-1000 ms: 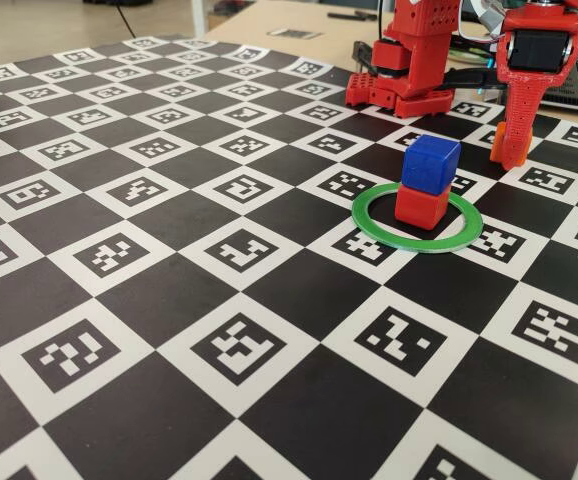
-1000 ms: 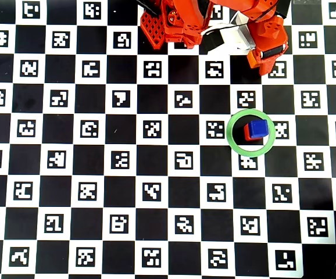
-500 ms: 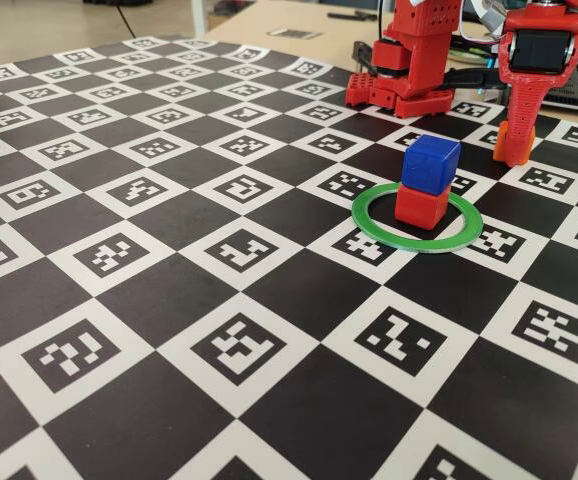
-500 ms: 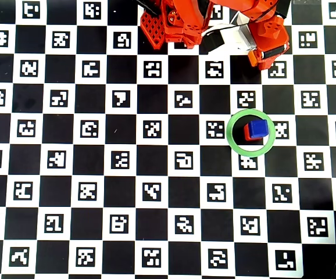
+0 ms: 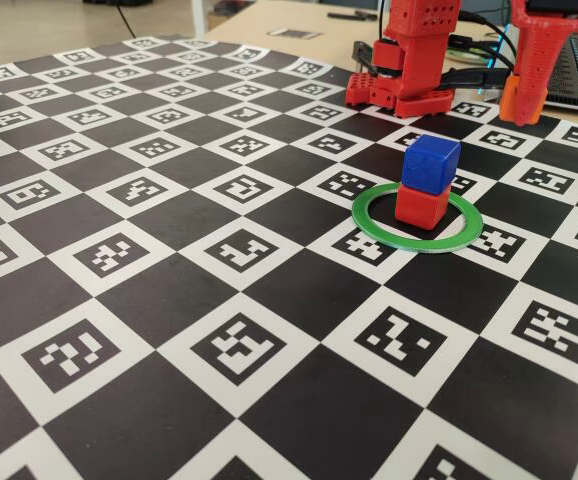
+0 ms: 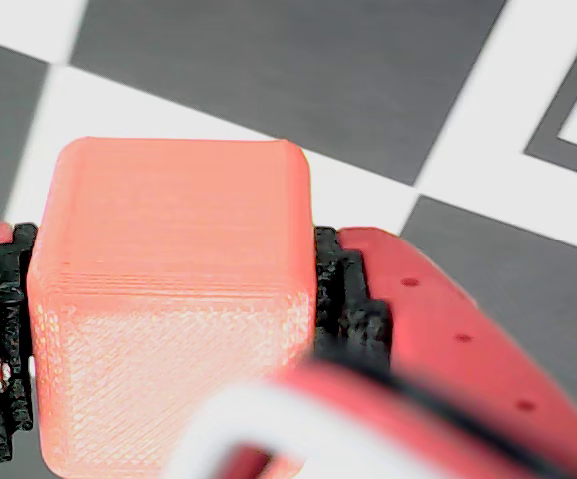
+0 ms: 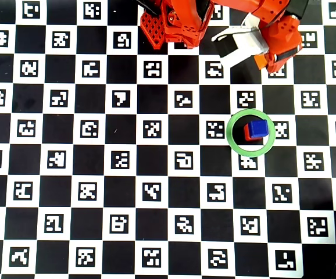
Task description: Grab the red cube then put it in the green circle then put the blue cube on top and finally the orange cube on top
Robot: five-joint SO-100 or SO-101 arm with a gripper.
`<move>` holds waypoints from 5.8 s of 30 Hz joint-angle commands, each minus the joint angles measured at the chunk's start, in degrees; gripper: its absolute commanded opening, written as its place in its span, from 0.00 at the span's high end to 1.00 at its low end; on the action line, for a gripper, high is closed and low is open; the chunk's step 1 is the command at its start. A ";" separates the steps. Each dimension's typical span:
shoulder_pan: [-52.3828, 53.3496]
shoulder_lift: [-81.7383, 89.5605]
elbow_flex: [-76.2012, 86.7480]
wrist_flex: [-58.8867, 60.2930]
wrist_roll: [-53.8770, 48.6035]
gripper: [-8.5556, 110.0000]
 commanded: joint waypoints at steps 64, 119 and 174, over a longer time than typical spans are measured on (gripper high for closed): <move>26.89 -25.14 -37.88 6.77 -13.01 0.80; 23.38 -26.63 -30.94 2.29 -7.38 0.80; 55.28 -4.48 -38.76 12.30 -56.95 0.71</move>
